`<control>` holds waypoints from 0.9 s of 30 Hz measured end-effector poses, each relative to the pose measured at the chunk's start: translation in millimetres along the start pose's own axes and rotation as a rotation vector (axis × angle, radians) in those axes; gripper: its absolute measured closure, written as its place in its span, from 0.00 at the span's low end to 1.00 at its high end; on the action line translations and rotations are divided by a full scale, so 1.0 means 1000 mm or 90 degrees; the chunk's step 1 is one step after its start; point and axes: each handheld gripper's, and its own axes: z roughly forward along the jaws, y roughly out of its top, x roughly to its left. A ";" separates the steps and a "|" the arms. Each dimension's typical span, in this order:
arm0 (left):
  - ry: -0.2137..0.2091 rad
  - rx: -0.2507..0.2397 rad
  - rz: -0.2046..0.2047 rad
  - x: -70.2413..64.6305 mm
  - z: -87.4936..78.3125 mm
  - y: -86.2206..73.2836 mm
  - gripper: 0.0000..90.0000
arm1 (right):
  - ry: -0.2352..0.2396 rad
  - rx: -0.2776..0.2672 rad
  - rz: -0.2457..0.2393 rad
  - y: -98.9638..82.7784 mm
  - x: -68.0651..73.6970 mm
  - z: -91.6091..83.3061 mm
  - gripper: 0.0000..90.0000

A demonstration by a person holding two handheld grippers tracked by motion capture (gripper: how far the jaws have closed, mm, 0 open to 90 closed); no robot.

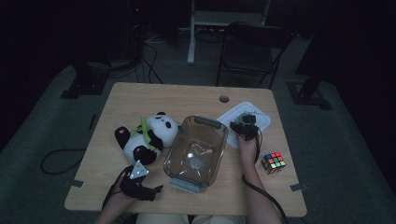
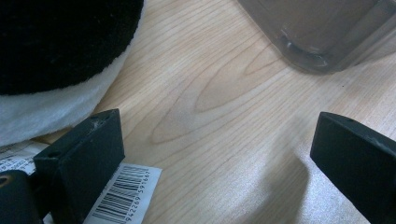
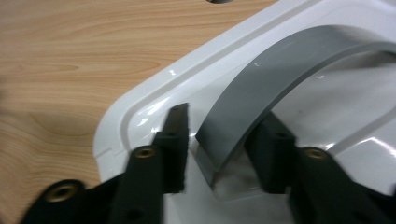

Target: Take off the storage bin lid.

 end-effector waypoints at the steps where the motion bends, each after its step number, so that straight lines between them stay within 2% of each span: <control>1: 0.000 0.000 0.000 0.000 0.000 0.000 0.04 | 0.001 -0.001 0.000 0.000 0.001 -0.001 0.61; 8: 0.004 0.003 0.004 -0.001 0.000 0.000 0.04 | -0.029 -0.039 -0.015 0.000 0.004 -0.021 0.50; 11: 0.008 0.005 0.008 -0.002 0.001 0.000 0.04 | -0.023 -0.041 -0.019 0.000 0.005 -0.025 0.48; 14: 0.022 0.014 0.025 -0.005 0.001 0.000 0.04 | -0.013 -0.046 -0.021 -0.001 0.007 -0.031 0.44; 16: 0.023 0.015 0.027 -0.006 0.001 0.000 0.04 | -0.010 -0.045 -0.033 -0.004 0.011 -0.036 0.41; 20: 0.032 0.016 0.018 -0.007 0.000 -0.001 0.04 | -0.012 -0.041 -0.045 -0.006 0.014 -0.039 0.37; 23: 0.038 0.016 0.012 -0.008 0.000 -0.001 0.04 | -0.002 -0.053 -0.049 -0.007 0.017 -0.045 0.33; 25: 0.051 0.014 -0.003 -0.008 0.000 -0.001 0.04 | -0.004 -0.056 -0.050 -0.007 0.018 -0.047 0.32; 27: 0.063 0.015 -0.015 -0.009 0.000 -0.001 0.04 | 0.004 -0.084 -0.044 -0.008 0.020 -0.055 0.28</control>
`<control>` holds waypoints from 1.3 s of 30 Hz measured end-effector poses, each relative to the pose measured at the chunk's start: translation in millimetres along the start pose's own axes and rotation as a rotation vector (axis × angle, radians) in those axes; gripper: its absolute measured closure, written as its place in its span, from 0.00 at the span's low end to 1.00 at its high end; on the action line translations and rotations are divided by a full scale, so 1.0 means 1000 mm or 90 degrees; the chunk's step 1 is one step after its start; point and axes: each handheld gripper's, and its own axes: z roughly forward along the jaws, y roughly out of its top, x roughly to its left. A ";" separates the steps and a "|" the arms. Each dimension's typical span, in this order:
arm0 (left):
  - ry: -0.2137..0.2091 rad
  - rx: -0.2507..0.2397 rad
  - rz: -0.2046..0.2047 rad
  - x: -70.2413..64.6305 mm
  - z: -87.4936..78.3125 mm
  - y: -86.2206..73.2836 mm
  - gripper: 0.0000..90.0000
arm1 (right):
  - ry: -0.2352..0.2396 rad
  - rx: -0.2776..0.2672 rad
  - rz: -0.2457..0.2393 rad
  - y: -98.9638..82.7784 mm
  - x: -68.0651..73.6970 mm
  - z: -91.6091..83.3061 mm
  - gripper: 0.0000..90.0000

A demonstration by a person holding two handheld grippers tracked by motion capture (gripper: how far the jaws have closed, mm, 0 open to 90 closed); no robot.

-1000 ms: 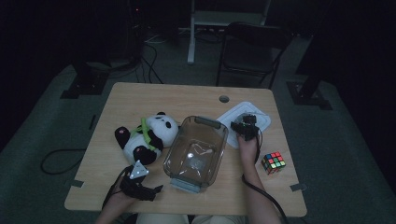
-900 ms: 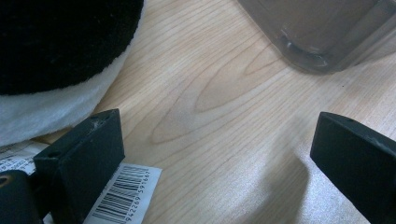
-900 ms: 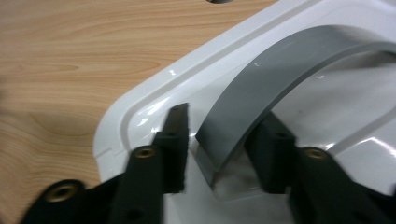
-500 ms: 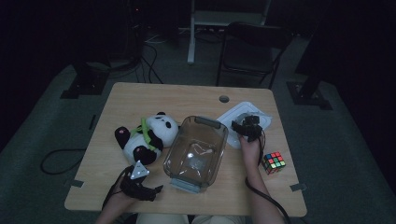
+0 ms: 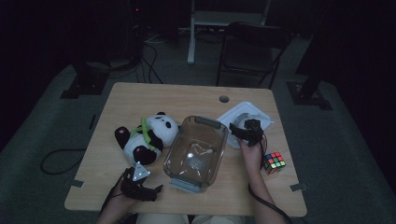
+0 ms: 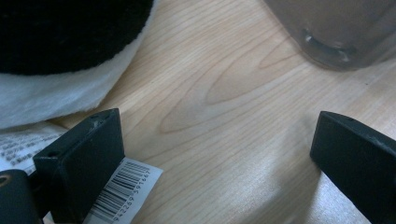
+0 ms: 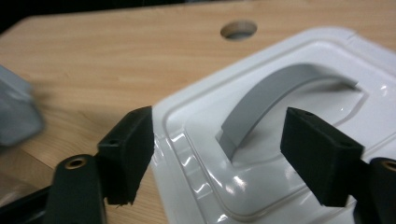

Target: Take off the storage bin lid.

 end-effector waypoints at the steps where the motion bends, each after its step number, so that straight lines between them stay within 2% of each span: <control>1: 0.001 0.000 -0.001 0.000 0.000 0.000 0.04 | 0.000 0.000 0.000 0.000 0.000 0.000 0.28; 2: 0.002 0.000 -0.003 0.000 0.000 0.000 0.04 | 0.011 -0.015 -0.001 0.000 0.002 -0.007 0.18; 4: 0.006 0.000 -0.007 -0.001 0.000 0.000 0.04 | 0.011 -0.019 -0.004 0.000 0.003 -0.009 0.18; 5: 0.012 -0.001 -0.013 -0.002 0.001 0.001 0.04 | -0.002 -0.027 -0.019 0.001 0.008 -0.014 0.19; 6: 0.012 -0.001 -0.013 -0.002 0.001 0.001 0.04 | -0.002 -0.027 -0.019 0.001 0.008 -0.014 0.19; 8: 0.017 0.000 -0.018 -0.003 0.001 0.001 0.04 | -0.006 -0.033 -0.038 0.002 0.012 -0.020 0.19; 9: 0.018 0.000 -0.019 -0.003 0.001 0.001 0.04 | 0.001 -0.049 -0.058 0.003 0.018 -0.027 0.19; 10: 0.018 0.000 -0.019 -0.003 0.001 0.001 0.04 | 0.001 -0.049 -0.058 0.003 0.018 -0.027 0.19; 11: 0.018 0.000 -0.019 -0.003 0.001 0.001 0.04 | 0.000 -0.063 -0.079 0.004 0.022 -0.034 0.19; 12: 0.018 0.000 -0.019 -0.003 0.001 0.001 0.04 | 0.000 -0.063 -0.079 0.004 0.022 -0.034 0.19; 13: 0.018 0.000 -0.019 -0.003 0.001 0.001 0.04 | 0.011 -0.071 -0.092 0.005 0.025 -0.041 0.19; 14: 0.019 0.000 -0.020 -0.003 0.001 0.001 0.04 | 0.011 -0.071 -0.092 0.005 0.025 -0.041 0.19; 17: 0.020 0.001 -0.021 -0.003 0.001 0.001 0.04 | 0.038 -0.094 -0.111 0.005 0.026 -0.052 0.19; 18: 0.020 0.000 -0.021 -0.003 0.001 0.001 0.04 | 0.038 -0.094 -0.111 0.005 0.026 -0.052 0.19; 20: 0.020 0.000 -0.019 -0.003 0.001 0.001 0.04 | 0.061 -0.097 -0.116 0.006 0.026 -0.058 0.19; 21: 0.020 0.000 -0.020 -0.003 0.001 0.001 0.04 | 0.078 -0.095 -0.128 0.005 0.027 -0.064 0.19; 23: 0.022 -0.001 -0.021 -0.004 0.001 0.001 0.04 | 0.084 -0.094 -0.133 0.005 0.027 -0.067 0.19; 25: 0.020 -0.001 -0.020 -0.004 0.001 0.001 0.04 | 0.104 -0.096 -0.149 0.002 0.028 -0.075 0.19; 28: 0.018 -0.001 -0.017 -0.004 0.001 0.001 0.04 | 0.111 -0.095 -0.165 0.001 0.028 -0.081 0.19; 29: 0.017 -0.001 -0.017 -0.004 0.001 0.001 0.04 | 0.124 -0.098 -0.181 0.000 0.029 -0.086 0.19; 32: 0.012 -0.003 -0.013 -0.003 0.001 0.001 0.04 | 0.135 -0.099 -0.196 -0.002 0.029 -0.091 0.19; 33: 0.011 -0.003 -0.012 -0.003 0.001 0.001 0.04 | 0.147 -0.092 -0.213 -0.005 0.029 -0.095 0.19; 39: 0.001 -0.003 -0.001 -0.003 0.001 0.000 0.04 | 0.162 -0.067 -0.230 -0.018 0.030 -0.104 0.19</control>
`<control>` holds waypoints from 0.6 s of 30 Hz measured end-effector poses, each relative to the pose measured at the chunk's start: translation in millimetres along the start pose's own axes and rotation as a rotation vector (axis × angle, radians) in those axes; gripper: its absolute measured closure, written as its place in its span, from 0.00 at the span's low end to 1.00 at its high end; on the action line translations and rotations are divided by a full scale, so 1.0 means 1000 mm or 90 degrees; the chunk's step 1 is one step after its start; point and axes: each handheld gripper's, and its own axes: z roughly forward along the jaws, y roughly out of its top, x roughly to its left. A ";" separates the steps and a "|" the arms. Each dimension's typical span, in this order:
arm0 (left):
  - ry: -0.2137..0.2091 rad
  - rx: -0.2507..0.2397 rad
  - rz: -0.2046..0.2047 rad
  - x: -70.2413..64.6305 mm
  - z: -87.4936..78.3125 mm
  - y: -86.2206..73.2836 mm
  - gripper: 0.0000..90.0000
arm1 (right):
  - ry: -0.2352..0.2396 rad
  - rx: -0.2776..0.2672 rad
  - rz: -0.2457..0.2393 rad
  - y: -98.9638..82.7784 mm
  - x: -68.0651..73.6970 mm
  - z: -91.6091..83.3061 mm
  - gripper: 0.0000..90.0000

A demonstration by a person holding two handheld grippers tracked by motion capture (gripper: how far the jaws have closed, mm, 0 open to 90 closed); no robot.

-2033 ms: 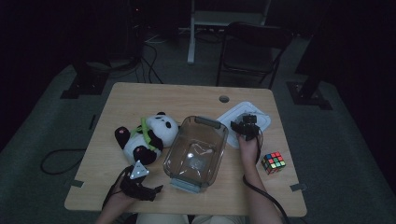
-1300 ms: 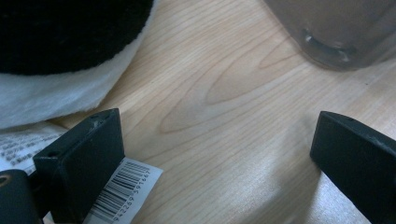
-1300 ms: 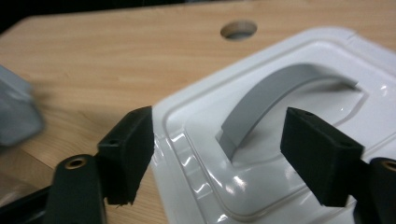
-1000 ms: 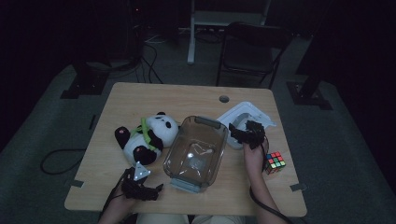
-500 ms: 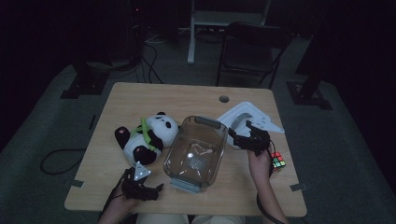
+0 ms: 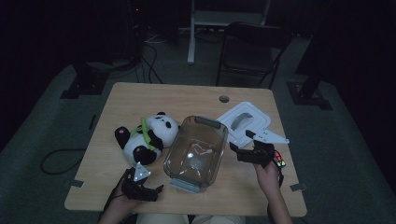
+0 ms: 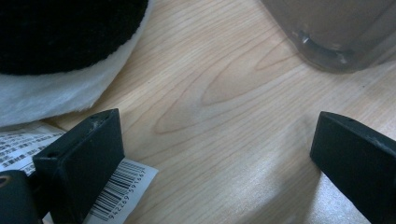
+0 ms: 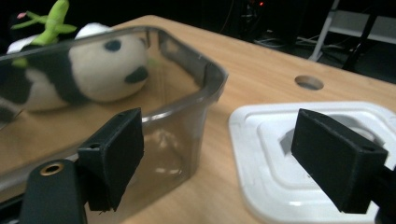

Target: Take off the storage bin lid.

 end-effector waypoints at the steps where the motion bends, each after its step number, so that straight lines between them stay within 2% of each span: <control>1: 0.000 0.000 0.000 0.000 0.000 0.000 0.04 | 0.000 0.000 0.000 0.000 0.000 0.000 0.19; 6: -0.004 0.000 0.004 0.000 0.000 0.000 0.04 | 0.018 0.006 0.009 -0.013 0.005 -0.005 0.19; 8: -0.015 0.000 0.015 0.001 -0.001 -0.001 0.04 | 0.027 0.016 0.008 -0.021 0.007 -0.004 0.19; 11: -0.016 0.000 0.017 0.001 -0.001 -0.001 0.04 | 0.033 0.030 0.005 -0.027 0.009 -0.003 0.19; 14: -0.018 0.000 0.019 0.002 -0.001 -0.001 0.03 | 0.060 0.044 0.003 -0.037 0.013 -0.001 0.18; 18: -0.020 0.001 0.021 0.002 0.000 -0.001 0.03 | 0.091 0.093 -0.022 -0.053 0.025 0.005 0.17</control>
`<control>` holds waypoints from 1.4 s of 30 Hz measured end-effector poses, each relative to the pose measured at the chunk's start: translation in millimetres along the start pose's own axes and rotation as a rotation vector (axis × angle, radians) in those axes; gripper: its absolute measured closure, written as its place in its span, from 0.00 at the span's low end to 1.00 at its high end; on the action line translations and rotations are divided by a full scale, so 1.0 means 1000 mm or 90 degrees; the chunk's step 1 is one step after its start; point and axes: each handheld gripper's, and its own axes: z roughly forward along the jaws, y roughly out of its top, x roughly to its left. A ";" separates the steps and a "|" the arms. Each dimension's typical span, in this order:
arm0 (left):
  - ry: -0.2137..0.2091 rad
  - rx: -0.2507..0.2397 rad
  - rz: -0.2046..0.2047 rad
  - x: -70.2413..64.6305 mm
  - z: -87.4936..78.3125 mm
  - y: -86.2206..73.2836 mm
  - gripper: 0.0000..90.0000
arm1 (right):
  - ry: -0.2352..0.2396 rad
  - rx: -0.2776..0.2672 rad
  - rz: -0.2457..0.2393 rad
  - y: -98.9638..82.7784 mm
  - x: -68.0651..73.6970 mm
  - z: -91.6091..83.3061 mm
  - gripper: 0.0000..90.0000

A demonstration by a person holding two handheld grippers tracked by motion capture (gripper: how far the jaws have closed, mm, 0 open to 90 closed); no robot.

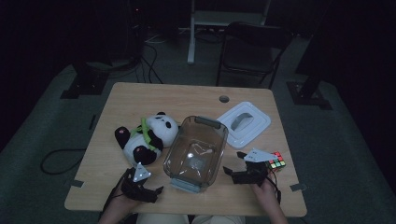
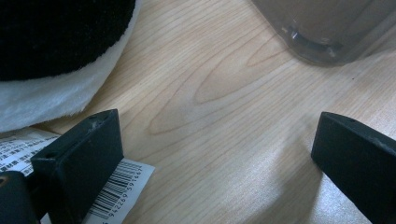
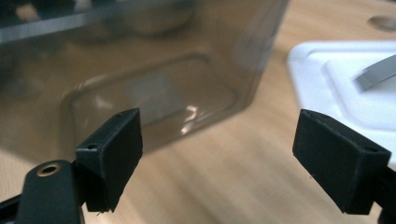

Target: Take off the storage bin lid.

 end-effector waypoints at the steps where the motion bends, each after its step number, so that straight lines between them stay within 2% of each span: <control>1: 0.000 0.000 0.000 0.000 0.000 0.000 0.03 | 0.000 0.000 0.000 0.000 0.000 0.000 0.17; 4: 0.000 0.000 0.000 0.000 0.000 0.000 0.03 | 0.011 0.029 -0.012 -0.008 0.005 0.006 0.16; 8: 0.000 0.000 0.000 0.000 0.000 0.000 0.03 | 0.018 0.036 -0.008 -0.012 0.006 0.006 0.16; 14: -0.003 0.001 0.004 0.000 0.000 0.000 0.02 | 0.002 0.068 -0.010 -0.025 0.004 0.009 0.16; 17: -0.008 0.002 0.009 0.001 0.000 0.000 0.02 | -0.001 0.082 -0.021 -0.030 0.003 0.012 0.16; 21: -0.011 0.002 0.014 0.001 0.000 0.000 0.02 | 0.015 0.098 -0.018 -0.034 0.002 0.017 0.16; 22: -0.012 0.002 0.015 0.001 0.000 0.000 0.02 | 0.014 0.112 -0.028 -0.036 0.003 0.021 0.16; 26: -0.015 0.001 0.017 0.001 0.000 0.000 0.02 | 0.004 0.130 -0.049 -0.038 0.004 0.025 0.16; 42: -0.027 0.002 0.028 0.002 -0.001 -0.001 0.02 | -0.001 0.133 -0.046 -0.038 0.004 0.025 0.14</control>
